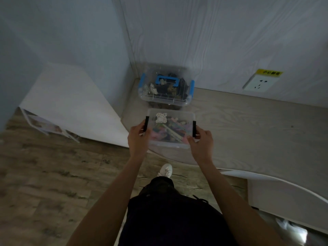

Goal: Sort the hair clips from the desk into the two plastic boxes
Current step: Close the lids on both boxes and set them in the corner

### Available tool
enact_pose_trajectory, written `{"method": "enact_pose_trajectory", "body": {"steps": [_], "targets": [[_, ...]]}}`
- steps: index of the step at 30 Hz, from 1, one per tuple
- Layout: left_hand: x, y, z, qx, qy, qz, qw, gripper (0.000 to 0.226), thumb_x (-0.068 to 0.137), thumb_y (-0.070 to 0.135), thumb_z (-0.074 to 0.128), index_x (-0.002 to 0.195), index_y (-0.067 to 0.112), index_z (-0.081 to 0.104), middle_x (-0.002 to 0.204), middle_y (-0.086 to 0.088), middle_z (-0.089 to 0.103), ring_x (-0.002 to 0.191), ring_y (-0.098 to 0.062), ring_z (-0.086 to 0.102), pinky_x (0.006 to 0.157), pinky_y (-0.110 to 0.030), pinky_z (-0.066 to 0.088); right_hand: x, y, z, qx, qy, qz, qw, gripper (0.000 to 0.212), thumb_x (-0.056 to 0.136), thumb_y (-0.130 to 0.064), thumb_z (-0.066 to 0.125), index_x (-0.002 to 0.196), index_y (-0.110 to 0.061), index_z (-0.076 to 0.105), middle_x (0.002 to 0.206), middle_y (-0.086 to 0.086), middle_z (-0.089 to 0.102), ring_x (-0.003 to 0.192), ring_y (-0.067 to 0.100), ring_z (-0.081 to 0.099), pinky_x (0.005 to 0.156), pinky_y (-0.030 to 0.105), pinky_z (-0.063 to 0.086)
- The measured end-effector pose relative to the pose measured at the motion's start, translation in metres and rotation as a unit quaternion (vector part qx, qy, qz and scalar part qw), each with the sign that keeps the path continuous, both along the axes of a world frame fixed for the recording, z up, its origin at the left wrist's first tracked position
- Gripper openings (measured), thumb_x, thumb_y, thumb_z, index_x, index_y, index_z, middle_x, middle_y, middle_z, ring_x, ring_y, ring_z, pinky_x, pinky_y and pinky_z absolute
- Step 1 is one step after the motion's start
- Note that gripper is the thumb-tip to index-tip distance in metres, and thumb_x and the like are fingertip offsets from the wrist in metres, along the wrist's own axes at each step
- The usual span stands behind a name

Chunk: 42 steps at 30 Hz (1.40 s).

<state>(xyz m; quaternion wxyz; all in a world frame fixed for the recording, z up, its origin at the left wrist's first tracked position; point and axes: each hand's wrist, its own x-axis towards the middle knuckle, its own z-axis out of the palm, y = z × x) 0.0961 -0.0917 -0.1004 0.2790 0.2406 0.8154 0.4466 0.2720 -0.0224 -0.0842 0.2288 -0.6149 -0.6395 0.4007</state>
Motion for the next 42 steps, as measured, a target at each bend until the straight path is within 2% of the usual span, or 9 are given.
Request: {"method": "enact_pose_trajectory", "body": {"steps": [10,15,19,22,27,29,34,38,42], "targets": [[-0.017,0.013,0.115,0.205,-0.085,-0.078,0.972,0.04,0.086,0.024,0.058,0.126,0.029,0.056,0.112,0.01,0.067,0.101,-0.004,0.063,0.08,-0.016,0.05,0.006,0.023,0.093,-0.086,0.353,0.05,0.93,0.049,0.077,-0.02,0.065,0.125,-0.024,0.055,0.113,0.005,0.068,0.105,0.021,0.064,0.089,0.031,0.052],[-0.047,0.065,0.11,0.177,-0.023,-0.141,0.974,0.059,0.083,0.021,0.061,0.137,0.033,0.041,0.097,0.035,0.063,0.096,0.013,0.056,0.087,-0.013,0.042,-0.027,0.073,0.086,-0.053,0.267,0.066,0.96,0.067,0.068,-0.026,0.071,0.131,-0.025,0.05,0.13,0.004,0.055,0.116,0.02,0.054,0.101,0.042,0.046],[-0.063,0.096,0.108,0.122,-0.004,-0.185,0.975,0.05,0.089,0.029,0.055,0.129,0.052,0.037,0.142,0.012,0.043,0.122,-0.006,0.047,0.085,-0.01,0.04,-0.051,0.097,0.068,-0.047,0.258,0.067,0.963,0.063,0.084,-0.016,0.065,0.14,-0.019,0.035,0.141,0.002,0.045,0.12,0.021,0.05,0.099,0.033,0.043],[-0.071,0.105,0.098,0.101,0.006,-0.185,0.977,0.053,0.091,0.035,0.052,0.138,0.044,0.031,0.148,0.009,0.035,0.124,-0.004,0.04,0.086,-0.014,0.037,-0.057,0.104,0.06,-0.056,0.26,0.013,0.964,0.05,0.094,-0.02,0.052,0.14,-0.016,0.034,0.133,0.003,0.047,0.121,0.021,0.048,0.1,0.03,0.037],[-0.066,0.097,0.079,0.081,-0.103,-0.081,0.988,0.061,0.073,0.058,0.061,0.128,0.056,0.035,0.137,0.004,0.036,0.128,-0.015,0.038,0.1,-0.034,0.036,-0.057,0.106,0.045,-0.158,0.243,-0.013,0.957,0.05,0.094,-0.048,0.04,0.139,-0.028,0.03,0.141,0.005,0.041,0.124,0.027,0.045,0.096,0.042,0.043],[-0.065,0.096,0.074,0.049,-0.163,-0.053,0.984,0.08,0.065,0.067,0.061,0.135,0.042,0.031,0.134,0.004,0.038,0.126,-0.023,0.042,0.093,-0.037,0.041,-0.061,0.107,0.044,-0.166,0.268,-0.024,0.949,0.05,0.094,-0.048,0.041,0.138,-0.026,0.032,0.134,0.004,0.044,0.121,0.026,0.048,0.087,0.038,0.045],[-0.066,0.1,0.067,0.078,-0.304,0.069,0.947,0.041,0.086,0.046,0.057,0.114,0.017,0.051,0.101,-0.002,0.054,0.095,-0.02,0.055,0.089,-0.032,0.05,-0.081,0.11,0.044,-0.187,0.294,-0.018,0.937,0.05,0.094,-0.047,0.042,0.137,-0.023,0.034,0.135,0.004,0.046,0.121,0.025,0.049,0.083,0.035,0.045],[-0.077,0.09,0.056,0.128,-0.339,0.118,0.925,0.031,0.09,0.031,0.055,0.116,0.015,0.054,0.115,-0.006,0.053,0.09,-0.017,0.058,0.074,-0.024,0.048,-0.099,0.106,0.043,-0.203,0.313,-0.009,0.928,0.047,0.096,-0.041,0.041,0.137,-0.02,0.035,0.137,0.003,0.044,0.121,0.023,0.048,0.081,0.032,0.044],[-0.084,0.085,0.051,0.16,-0.356,0.137,0.91,0.021,0.095,0.016,0.045,0.114,0.012,0.052,0.1,-0.006,0.051,0.113,-0.044,0.05,0.098,-0.034,0.044,-0.115,0.101,0.047,-0.209,0.314,0.004,0.926,0.044,0.096,-0.041,0.042,0.135,-0.021,0.037,0.13,0.004,0.047,0.112,0.019,0.049,0.082,0.031,0.045]]}}
